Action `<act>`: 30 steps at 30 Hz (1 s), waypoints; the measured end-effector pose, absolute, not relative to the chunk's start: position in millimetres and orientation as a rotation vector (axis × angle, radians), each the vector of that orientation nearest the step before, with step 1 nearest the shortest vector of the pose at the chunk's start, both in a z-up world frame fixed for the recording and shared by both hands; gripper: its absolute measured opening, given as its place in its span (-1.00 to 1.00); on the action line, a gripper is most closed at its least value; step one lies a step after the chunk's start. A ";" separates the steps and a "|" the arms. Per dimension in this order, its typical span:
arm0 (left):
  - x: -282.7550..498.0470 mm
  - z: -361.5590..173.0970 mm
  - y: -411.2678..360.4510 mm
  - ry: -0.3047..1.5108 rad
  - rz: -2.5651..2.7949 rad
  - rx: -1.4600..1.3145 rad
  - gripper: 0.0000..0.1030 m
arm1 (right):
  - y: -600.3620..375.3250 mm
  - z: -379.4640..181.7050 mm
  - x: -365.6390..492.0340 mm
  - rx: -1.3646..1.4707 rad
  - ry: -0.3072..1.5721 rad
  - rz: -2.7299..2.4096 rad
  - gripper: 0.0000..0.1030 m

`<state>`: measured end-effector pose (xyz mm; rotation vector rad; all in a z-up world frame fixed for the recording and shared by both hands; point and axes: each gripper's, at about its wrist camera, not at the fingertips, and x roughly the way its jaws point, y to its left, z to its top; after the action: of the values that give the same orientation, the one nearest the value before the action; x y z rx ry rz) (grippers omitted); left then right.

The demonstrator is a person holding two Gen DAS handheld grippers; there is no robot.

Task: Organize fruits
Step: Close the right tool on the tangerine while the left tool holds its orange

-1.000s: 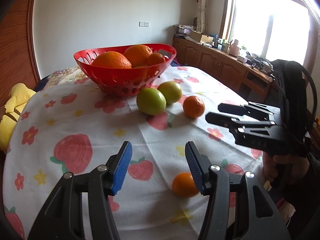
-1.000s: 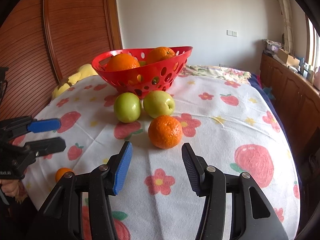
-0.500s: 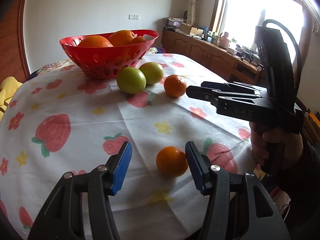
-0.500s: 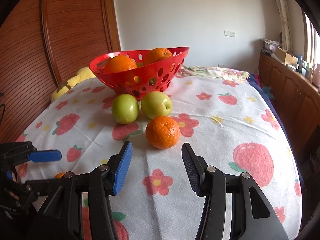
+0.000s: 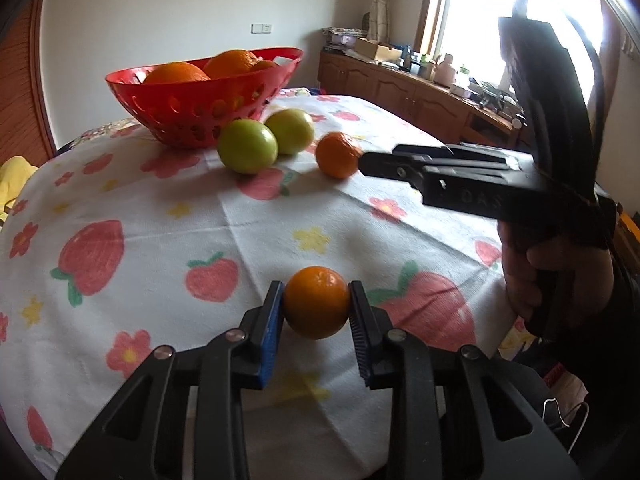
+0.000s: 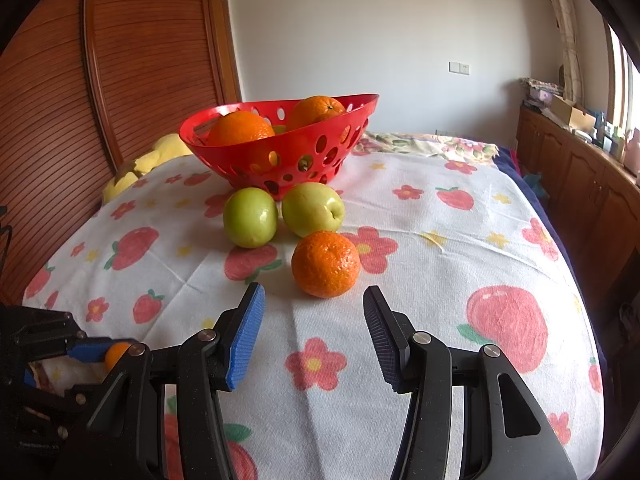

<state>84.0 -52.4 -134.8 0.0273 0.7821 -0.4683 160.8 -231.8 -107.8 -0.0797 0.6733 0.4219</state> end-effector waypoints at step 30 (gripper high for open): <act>137.1 -117.5 -19.9 0.627 -0.330 -0.002 -0.41 | -221.4 -99.5 176.6 -0.134 0.695 0.428 0.02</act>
<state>137.1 -19.9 -117.5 -0.0018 0.6266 -0.3304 176.6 -221.4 -99.5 -0.1340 0.6952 0.4276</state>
